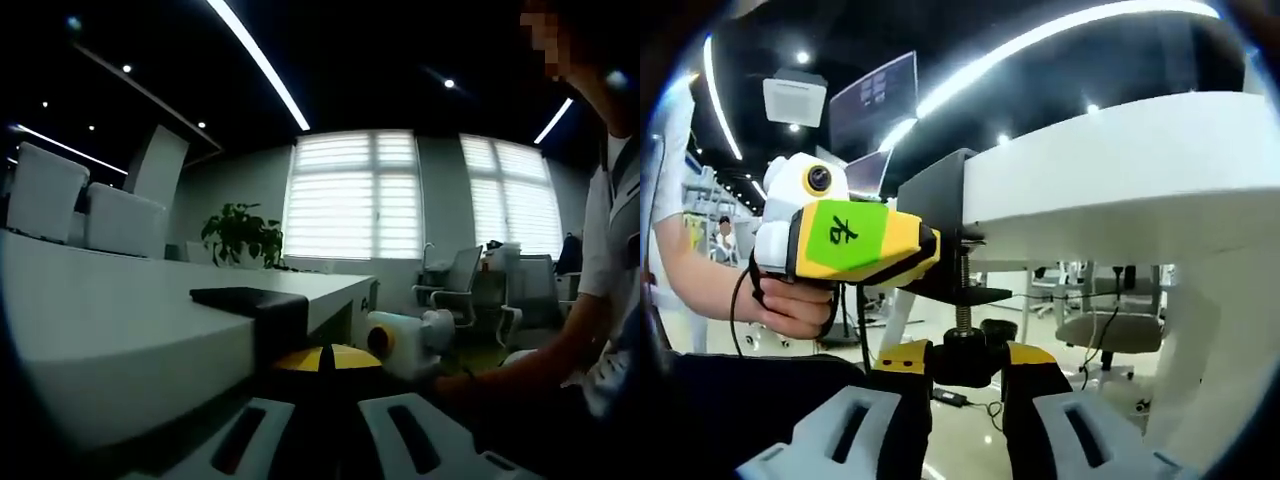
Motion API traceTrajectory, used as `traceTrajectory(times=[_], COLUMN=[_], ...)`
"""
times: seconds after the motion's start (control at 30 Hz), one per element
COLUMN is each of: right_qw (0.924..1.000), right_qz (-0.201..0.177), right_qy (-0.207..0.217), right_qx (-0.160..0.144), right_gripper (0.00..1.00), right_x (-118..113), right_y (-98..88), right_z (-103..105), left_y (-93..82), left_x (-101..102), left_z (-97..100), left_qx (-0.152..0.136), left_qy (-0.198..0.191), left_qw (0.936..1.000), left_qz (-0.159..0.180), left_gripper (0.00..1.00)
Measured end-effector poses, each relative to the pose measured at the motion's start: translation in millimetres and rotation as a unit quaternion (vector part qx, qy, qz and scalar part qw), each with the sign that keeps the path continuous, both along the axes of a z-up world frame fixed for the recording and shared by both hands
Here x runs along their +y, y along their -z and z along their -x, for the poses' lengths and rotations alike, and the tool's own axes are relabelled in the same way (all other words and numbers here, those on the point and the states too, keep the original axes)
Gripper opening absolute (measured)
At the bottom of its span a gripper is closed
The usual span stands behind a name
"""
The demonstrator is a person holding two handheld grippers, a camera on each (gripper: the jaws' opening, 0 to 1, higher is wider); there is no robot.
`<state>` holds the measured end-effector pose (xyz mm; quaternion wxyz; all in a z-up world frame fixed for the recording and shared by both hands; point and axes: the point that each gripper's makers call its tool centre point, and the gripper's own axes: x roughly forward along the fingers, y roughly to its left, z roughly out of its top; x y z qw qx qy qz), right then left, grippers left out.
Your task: Clamp the fixed fixture on the desktop, loosen the retaining clip, secure it to the edge of the desk, and tighten the retaining clip.
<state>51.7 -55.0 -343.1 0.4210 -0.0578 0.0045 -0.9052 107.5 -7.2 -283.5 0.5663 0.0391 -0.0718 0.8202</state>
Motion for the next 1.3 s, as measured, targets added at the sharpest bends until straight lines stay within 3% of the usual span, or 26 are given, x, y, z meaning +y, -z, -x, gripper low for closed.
traceTrajectory(times=[0.07, 0.13, 0.37, 0.5, 0.8, 0.9, 1.0, 1.13, 1.3], right_qw=[0.9998, 0.9984, 0.9895, 0.9866, 0.9773, 0.9728, 0.9737, 0.9775, 0.9922], right_qz=[0.002, 0.006, 0.017, 0.021, 0.011, -0.005, 0.008, 0.015, 0.012], right_qy=[0.018, 0.056, 0.142, 0.16, 0.211, 0.229, 0.227, 0.209, 0.121], right_qx=[-0.006, 0.006, -0.018, -0.019, 0.014, 0.034, 0.022, 0.026, 0.025], right_gripper=[0.25, 0.3, 0.33, 0.32, 0.31, 0.26, 0.25, 0.25, 0.24], right_x=[1.9, 8.6, 20.6, 17.8, 7.1, 8.2, 8.9, 10.2, 1.3], right_y=[1.3, -0.3, 11.2, 7.4, -4.0, -11.0, -10.2, -10.0, -10.4], right_z=[-0.3, 3.3, -2.9, -4.9, 0.1, 3.4, 6.4, 5.2, 2.5], left_y=[-0.2, -0.2, 0.3, -1.7, -2.1, -2.5, -2.6, -2.7, -3.6], left_x=[0.3, 0.3, 0.3, 0.7, 4.5, 4.0, 1.8, 1.0, 0.2], left_z=[0.6, 2.1, 4.4, 5.8, 2.5, 2.8, 3.1, 3.4, 3.8], left_qx=[0.0, 0.002, 0.006, 0.005, 0.007, 0.006, 0.004, 0.003, 0.002], left_qy=[0.0, -0.001, 0.0, 0.002, 0.008, 0.006, 0.006, 0.005, 0.004], left_qw=[1.0, 1.0, 0.9999, 1.0, 0.9999, 1.0, 1.0, 1.0, 1.0], left_qz=[-0.001, 0.001, 0.01, 0.004, 0.006, 0.003, 0.0, 0.0, -0.002], left_gripper=[0.01, 0.01, 0.01, 0.01, 0.01, 0.01, 0.01, 0.01, 0.01])
